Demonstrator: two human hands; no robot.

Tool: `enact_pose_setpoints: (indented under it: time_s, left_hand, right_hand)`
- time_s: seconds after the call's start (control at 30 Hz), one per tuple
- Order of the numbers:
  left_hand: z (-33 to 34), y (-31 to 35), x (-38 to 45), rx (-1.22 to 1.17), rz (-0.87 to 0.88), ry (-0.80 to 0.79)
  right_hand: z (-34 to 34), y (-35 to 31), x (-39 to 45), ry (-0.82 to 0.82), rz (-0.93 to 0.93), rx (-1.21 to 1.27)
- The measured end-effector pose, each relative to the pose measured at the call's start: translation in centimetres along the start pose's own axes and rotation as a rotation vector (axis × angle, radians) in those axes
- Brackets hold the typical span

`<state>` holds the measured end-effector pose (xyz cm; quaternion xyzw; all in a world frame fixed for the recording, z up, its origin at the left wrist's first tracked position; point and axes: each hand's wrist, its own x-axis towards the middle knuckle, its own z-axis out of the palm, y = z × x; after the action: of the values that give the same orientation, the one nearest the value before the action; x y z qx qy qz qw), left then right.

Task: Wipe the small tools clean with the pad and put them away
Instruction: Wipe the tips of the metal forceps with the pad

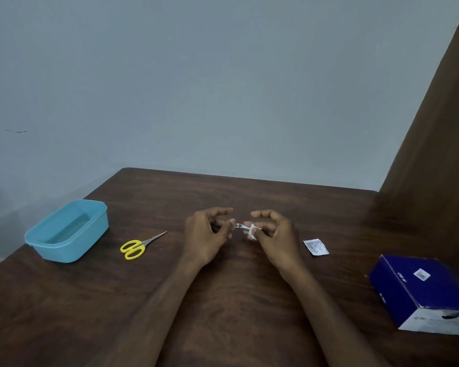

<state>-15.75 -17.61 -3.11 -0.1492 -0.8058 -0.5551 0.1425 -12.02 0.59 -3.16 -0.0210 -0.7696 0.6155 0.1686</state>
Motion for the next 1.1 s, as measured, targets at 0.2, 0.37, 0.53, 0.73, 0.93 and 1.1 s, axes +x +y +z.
enact_pose_setpoints:
  time_s: [0.2, 0.37, 0.53, 0.73, 0.93, 1.1]
  left_hand:
    - [0.2, 0.5, -0.2, 0.002, 0.069, -0.014]
    - [0.2, 0.7, -0.5, 0.068, 0.168, -0.017]
    - [-0.3, 0.6, 0.0, 0.038, 0.123, 0.06]
    - [-0.5, 0.3, 0.1, 0.037, 0.078, 0.093]
    - [-0.4, 0.6, 0.6, -0.11, 0.101, 0.116]
    - [-0.4, 0.5, 1.0, -0.126, 0.163, 0.133]
  right_hand:
    - [0.2, 0.0, 0.1, 0.078, -0.028, -0.036]
    - [0.3, -0.3, -0.1, 0.094, -0.002, 0.042]
    - [-0.1, -0.5, -0.1, -0.031, 0.08, 0.269]
    - [0.0, -0.9, -0.1, -0.041, 0.13, 0.338]
    - [0.3, -1.5, 0.0, -0.041, 0.211, 0.587]
    - [0.2, -1.7, 0.3, -0.049, 0.233, 0.63]
